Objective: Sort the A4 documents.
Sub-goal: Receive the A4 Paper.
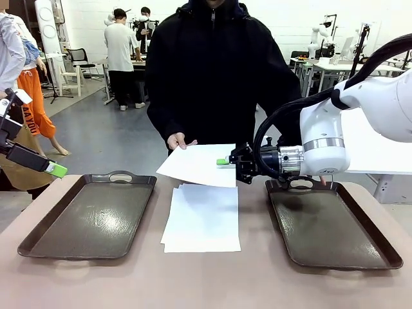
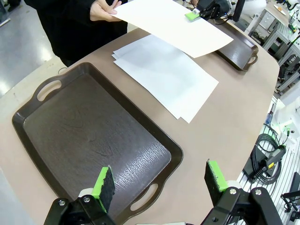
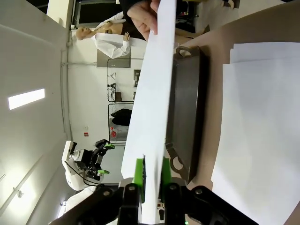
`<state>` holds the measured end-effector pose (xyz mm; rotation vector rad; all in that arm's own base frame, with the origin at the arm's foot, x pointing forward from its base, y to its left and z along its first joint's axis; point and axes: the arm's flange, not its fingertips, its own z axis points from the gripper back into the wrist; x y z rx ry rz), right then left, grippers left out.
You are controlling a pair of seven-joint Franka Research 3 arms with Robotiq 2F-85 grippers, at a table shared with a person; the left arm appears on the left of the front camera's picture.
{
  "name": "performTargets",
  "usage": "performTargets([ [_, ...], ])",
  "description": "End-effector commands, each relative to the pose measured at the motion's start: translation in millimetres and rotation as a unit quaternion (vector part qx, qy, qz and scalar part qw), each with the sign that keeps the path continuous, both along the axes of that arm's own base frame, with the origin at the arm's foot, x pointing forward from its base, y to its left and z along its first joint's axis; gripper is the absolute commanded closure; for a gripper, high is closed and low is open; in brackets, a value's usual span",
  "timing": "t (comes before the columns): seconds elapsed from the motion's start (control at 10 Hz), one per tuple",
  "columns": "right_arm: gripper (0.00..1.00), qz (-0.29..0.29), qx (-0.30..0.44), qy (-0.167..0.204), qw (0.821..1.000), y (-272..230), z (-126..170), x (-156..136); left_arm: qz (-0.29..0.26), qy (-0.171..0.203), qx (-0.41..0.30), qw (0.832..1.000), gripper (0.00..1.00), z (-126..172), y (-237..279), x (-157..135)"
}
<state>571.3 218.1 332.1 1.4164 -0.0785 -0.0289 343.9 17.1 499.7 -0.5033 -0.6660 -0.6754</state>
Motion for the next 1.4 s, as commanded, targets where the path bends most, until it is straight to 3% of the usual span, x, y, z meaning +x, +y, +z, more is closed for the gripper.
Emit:
performTargets([
  [0.0, 1.00, -0.005, 0.019, 0.004, 1.000, 3.6, 2.7, 2.5, -0.010, -0.006, -0.007, 1.000, 0.00, -1.3, 2.6, 1.9],
  [0.6, 1.00, 0.003, 0.010, -0.006, 1.000, 3.0, 8.5, 0.9, -0.010, -0.006, -0.007, 1.000, 0.00, -1.3, 2.6, 1.9],
  [0.7, 1.00, 0.057, -0.042, -0.050, 0.996, 4.3, 18.4, -5.4, -0.010, -0.006, -0.007, 1.000, 0.00, -1.3, 2.6, 1.9],
  [0.8, 1.00, 0.002, 0.002, -0.002, 1.000, 0.8, 2.9, -0.4, -0.010, -0.006, -0.007, 1.000, 0.00, -1.3, 2.6, 1.9],
  [1.3, 1.00, 0.002, 0.002, -0.002, 1.000, 0.8, 2.9, -0.4, -0.010, -0.006, -0.007, 1.000, 0.00, -1.3, 2.6, 1.9],
])
